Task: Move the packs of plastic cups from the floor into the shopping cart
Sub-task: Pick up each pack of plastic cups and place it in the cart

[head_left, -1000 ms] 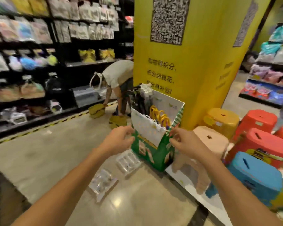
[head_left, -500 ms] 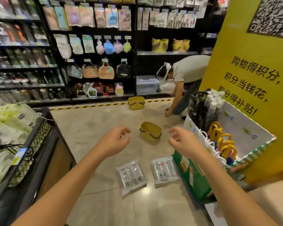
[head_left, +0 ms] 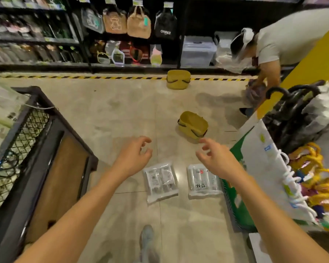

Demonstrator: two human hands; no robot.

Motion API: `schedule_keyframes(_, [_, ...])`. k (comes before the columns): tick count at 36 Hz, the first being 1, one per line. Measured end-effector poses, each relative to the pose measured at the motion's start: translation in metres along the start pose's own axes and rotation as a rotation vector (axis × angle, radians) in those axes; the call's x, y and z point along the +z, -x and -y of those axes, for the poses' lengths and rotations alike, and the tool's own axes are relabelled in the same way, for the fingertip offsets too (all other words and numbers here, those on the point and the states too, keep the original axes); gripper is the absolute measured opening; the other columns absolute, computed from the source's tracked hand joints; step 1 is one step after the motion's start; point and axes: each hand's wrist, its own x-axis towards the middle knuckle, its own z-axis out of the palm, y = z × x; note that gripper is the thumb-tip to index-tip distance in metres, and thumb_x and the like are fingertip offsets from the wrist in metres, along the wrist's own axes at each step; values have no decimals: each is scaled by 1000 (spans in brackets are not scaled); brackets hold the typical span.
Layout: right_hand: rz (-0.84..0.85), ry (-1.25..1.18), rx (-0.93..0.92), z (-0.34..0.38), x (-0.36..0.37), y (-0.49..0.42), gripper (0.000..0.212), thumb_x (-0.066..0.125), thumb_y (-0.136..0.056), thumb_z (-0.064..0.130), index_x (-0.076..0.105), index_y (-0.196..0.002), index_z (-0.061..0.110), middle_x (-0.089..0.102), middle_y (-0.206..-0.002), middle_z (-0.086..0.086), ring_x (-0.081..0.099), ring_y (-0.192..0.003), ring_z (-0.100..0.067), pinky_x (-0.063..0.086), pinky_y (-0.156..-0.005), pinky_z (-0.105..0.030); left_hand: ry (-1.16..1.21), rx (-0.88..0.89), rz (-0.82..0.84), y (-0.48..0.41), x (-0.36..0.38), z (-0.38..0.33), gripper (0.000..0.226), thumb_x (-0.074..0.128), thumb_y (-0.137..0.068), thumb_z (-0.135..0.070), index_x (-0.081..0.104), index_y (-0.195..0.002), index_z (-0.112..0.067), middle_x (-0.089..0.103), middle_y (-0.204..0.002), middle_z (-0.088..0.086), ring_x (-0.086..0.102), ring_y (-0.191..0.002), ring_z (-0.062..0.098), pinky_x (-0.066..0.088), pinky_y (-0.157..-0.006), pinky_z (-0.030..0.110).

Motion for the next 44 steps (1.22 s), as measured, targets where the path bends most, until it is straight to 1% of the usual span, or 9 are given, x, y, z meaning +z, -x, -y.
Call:
schedule_keyframes(8, [94, -92, 57, -56, 75, -113, 50, 56, -102, 36, 43, -149, 26, 59, -135, -10, 58, -122, -26, 50, -100, -42, 85, -152, 20, -86, 78, 78, 48, 53, -96, -32, 39, -143, -31, 45, -133, 1, 49, -120, 18, 44, -101, 38])
schedule_keyframes(11, [147, -89, 56, -91, 118, -167, 52, 55, -102, 39, 42, -151, 29, 59, -134, -10, 59, -120, -27, 51, -99, -42, 80, -221, -8, -120, 119, 114, 50, 52, -97, -34, 36, -144, -34, 45, -130, -3, 49, -117, 13, 42, -92, 29])
schedule_keyframes(24, [344, -120, 153, -287, 436, -352, 58, 55, -102, 39, 34, -156, 35, 56, -136, -20, 57, -125, -34, 46, -106, -44, 70, -502, 104, -232, 383, 362, 65, 56, -95, -27, 24, -152, -32, 44, -137, 16, 50, -114, 25, 44, -100, 40])
schedule_keyframes(30, [487, -133, 130, -373, 579, -400, 71, 56, -101, 42, 20, -162, 37, 55, -134, -21, 56, -122, -36, 45, -105, -41, 33, -482, 269, -261, 511, 502, 79, 35, -81, -79, 4, -149, -53, 45, -145, 12, 47, -130, 30, 41, -103, 58])
schedule_keyframes(33, [541, -148, 51, -405, 632, -422, 81, 53, -97, 59, 9, -162, 41, 52, -143, -15, 52, -128, -34, 39, -108, -39, 50, -574, 248, -274, 551, 537, 73, 43, -87, -66, 0, -145, -59, 32, -153, 19, 31, -141, 35, 32, -108, 61])
schedule_keyframes(35, [560, -185, -8, -415, 653, -434, 86, 51, -95, 62, 1, -162, 43, 48, -152, -8, 53, -132, -28, 41, -115, -45, 136, -546, 234, -280, 570, 548, 76, 46, -89, -57, -1, -148, -53, 35, -153, 15, 32, -141, 33, 33, -110, 55])
schedule_keyframes(37, [568, -233, -86, -418, 666, -437, 87, 57, -102, 39, -4, -163, 29, 47, -151, 3, 56, -127, -16, 43, -112, -25, 236, -486, 229, -280, 584, 561, 81, 48, -90, -52, -4, -151, -46, 44, -148, 6, 45, -133, 24, 40, -109, 42])
schedule_keyframes(41, [514, -297, -159, -420, 670, -437, 83, 57, -104, 19, 1, -164, 9, 44, -144, 21, 58, -110, 17, 42, -93, 2, 295, -480, 162, -277, 587, 568, 80, 53, -92, -49, -1, -150, -51, 50, -140, 4, 53, -124, 15, 45, -105, 45])
schedule_keyframes(44, [491, -311, -149, -398, 646, -436, 80, 57, -104, 21, 5, -164, 12, 43, -139, 30, 48, -108, 33, 41, -91, 4, 334, -421, 76, -273, 569, 548, 76, 56, -97, -18, 9, -156, -21, 38, -137, -28, 38, -118, -25, 34, -100, 3])
